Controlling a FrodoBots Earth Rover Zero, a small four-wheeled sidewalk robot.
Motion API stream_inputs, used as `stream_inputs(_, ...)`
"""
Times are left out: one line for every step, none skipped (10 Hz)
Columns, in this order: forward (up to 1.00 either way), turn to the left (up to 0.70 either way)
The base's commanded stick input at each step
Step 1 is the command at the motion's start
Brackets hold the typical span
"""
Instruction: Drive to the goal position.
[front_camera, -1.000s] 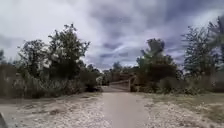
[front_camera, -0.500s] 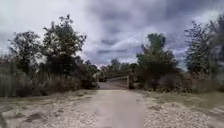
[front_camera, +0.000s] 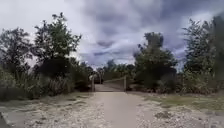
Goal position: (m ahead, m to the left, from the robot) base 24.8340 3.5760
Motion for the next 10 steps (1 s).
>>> stream_inputs(0.85,0.33)
stream_inputs(0.85,0.34)
stream_inputs(0.85,0.34)
stream_inputs(0.85,0.17)
stream_inputs(0.85,0.0)
stream_inputs(0.85,0.11)
stream_inputs(0.85,0.27)
stream_inputs(0.85,0.31)
stream_inputs(0.85,0.22)
stream_inputs(0.85,0.0)
